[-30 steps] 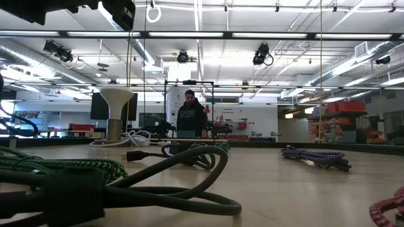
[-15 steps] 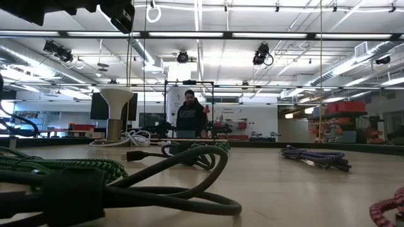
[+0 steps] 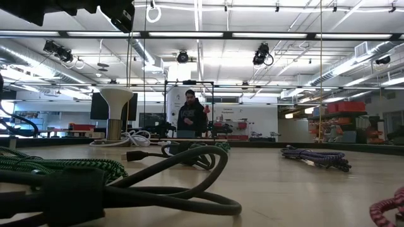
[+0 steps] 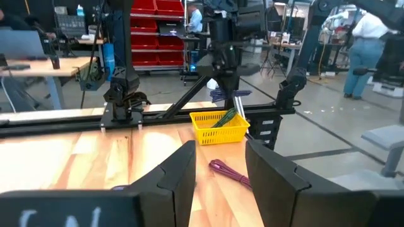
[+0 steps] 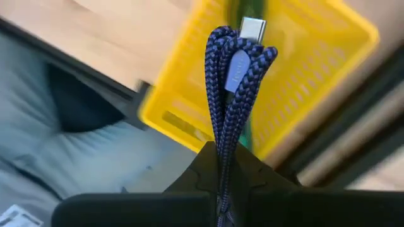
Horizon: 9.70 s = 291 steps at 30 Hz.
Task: Pick & Place USB Port
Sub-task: Put the black violet charger cable into the yellow bin, then put the black green charger cable into the yellow bin
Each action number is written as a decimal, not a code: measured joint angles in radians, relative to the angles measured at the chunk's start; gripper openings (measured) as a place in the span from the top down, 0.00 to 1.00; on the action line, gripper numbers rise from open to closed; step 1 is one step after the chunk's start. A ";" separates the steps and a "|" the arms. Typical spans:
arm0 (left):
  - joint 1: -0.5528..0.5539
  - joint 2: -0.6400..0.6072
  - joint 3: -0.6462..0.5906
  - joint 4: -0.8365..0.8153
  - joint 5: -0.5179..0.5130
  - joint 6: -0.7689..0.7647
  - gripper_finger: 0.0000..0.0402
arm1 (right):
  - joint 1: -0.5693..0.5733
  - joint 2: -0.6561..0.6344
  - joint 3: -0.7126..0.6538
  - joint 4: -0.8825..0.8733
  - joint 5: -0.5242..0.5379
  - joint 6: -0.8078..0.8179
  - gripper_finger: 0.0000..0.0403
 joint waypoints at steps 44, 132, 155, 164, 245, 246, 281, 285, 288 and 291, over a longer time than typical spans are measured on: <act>0.000 0.000 0.000 -0.023 0.000 0.005 0.65 | -0.094 0.117 0.000 -0.047 -0.105 -0.151 0.86; 0.000 0.000 0.000 -0.053 0.000 -0.042 0.65 | -0.656 0.455 0.006 0.122 0.435 -0.694 0.94; -0.002 0.001 0.000 -0.068 0.000 -0.044 0.65 | -0.592 0.118 0.014 -0.088 0.300 -0.834 0.97; -0.002 0.001 0.000 -0.068 0.000 -0.047 0.65 | -0.439 -0.051 0.015 -0.091 0.101 -0.810 0.98; -0.002 0.001 0.000 -0.075 0.000 -0.048 0.65 | -0.054 0.064 -0.130 0.176 -0.031 -0.068 0.96; -0.002 0.001 0.000 -0.075 0.000 -0.048 0.65 | -0.054 0.064 -0.137 0.185 -0.032 -0.074 0.95; -0.002 0.001 0.000 -0.074 0.000 -0.046 0.65 | -0.404 -0.106 -0.138 -0.092 0.437 -0.568 0.62; -0.002 0.001 0.000 -0.074 0.000 -0.046 0.65 | -0.519 -0.105 -0.138 -0.048 0.560 -0.703 0.62; -0.002 0.001 0.000 -0.074 0.000 -0.045 0.65 | -0.621 -0.104 -0.138 0.016 0.572 -0.851 0.62; -0.002 0.001 0.000 -0.074 0.000 -0.044 0.65 | -0.724 -0.104 -0.138 0.086 0.572 -0.995 0.62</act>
